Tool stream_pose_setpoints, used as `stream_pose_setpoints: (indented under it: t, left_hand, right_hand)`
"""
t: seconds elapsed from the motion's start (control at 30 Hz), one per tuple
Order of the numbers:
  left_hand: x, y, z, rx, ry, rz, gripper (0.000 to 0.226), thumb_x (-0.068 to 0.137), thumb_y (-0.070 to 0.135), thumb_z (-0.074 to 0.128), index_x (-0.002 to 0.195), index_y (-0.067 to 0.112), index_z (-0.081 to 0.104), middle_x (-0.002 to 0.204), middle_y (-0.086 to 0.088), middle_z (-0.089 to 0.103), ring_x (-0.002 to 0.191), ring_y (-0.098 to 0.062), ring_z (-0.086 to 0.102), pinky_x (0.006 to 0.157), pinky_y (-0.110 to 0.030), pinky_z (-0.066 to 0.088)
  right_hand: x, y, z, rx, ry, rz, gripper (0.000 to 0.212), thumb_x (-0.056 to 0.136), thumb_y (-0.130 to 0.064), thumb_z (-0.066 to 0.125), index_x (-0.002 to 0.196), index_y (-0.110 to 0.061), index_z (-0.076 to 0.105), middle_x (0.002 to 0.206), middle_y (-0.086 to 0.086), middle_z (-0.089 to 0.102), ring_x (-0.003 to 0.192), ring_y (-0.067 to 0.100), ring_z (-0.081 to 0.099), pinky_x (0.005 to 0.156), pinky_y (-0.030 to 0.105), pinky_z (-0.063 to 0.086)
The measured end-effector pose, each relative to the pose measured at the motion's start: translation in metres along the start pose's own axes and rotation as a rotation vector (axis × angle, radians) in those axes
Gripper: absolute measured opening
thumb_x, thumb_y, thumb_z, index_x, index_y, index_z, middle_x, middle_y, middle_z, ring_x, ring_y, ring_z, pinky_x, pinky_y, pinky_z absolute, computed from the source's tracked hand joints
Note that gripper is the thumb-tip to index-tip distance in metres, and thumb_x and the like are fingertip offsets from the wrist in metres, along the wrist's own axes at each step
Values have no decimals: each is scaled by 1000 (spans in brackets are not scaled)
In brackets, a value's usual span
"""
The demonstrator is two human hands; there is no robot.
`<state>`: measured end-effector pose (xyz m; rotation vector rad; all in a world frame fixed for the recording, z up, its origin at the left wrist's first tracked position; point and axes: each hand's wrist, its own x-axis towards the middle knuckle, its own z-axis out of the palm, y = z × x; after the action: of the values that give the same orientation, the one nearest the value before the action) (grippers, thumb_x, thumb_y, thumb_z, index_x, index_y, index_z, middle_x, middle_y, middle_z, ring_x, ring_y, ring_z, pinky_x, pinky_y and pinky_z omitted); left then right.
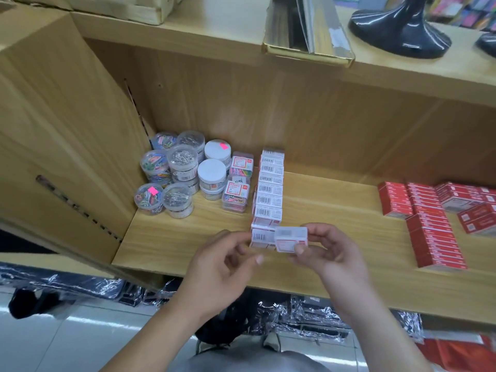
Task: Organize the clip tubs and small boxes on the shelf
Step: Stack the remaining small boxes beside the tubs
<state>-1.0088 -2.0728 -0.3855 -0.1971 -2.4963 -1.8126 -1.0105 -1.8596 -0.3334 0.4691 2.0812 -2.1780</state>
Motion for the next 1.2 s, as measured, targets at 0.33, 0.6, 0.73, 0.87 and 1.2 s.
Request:
stream_pose_setpoints:
  t: [0.33, 0.6, 0.73, 0.87, 1.2]
  left_hand:
    - [26, -15, 6, 44, -45, 59, 19, 91, 26, 74, 107, 33, 67, 85, 12, 65, 72, -14, 61, 66, -38, 55]
    - [31, -32, 11, 222, -16, 92, 32, 90, 35, 69, 120, 36, 60, 90, 12, 61, 75, -9, 61, 70, -39, 56]
    - [28, -26, 13, 283, -109, 96, 43, 94, 33, 64, 136, 41, 55, 94, 18, 55, 81, -3, 61, 78, -35, 55]
    - [28, -22, 17, 373, -95, 107, 45, 100, 32, 58, 144, 37, 49, 93, 19, 46, 86, -7, 57, 79, -33, 52]
    - [25, -23, 25, 474, -91, 53, 60, 101, 46, 36, 155, 20, 38, 111, 1, 55, 98, -20, 60, 81, -37, 53]
  right_hand:
    - [18, 29, 33, -457, 104, -250, 25, 79, -4, 82, 98, -20, 80, 91, 0, 74, 75, 10, 69, 75, 25, 57]
    - [34, 53, 26, -656, -25, -241, 23, 87, -20, 76, 109, -25, 74, 84, -2, 71, 73, 8, 65, 71, 25, 54]
    - [35, 54, 22, -752, -108, -355, 19, 93, -15, 69, 109, -25, 72, 77, -9, 54, 74, -4, 54, 65, 9, 38]
    - [39, 61, 25, -831, -109, -390, 21, 94, -13, 65, 115, -18, 67, 81, -16, 46, 75, 0, 48, 69, 18, 36]
    - [44, 66, 24, -877, -85, -432, 22, 95, -16, 64, 117, -16, 69, 80, -20, 44, 75, 5, 47, 67, 11, 33]
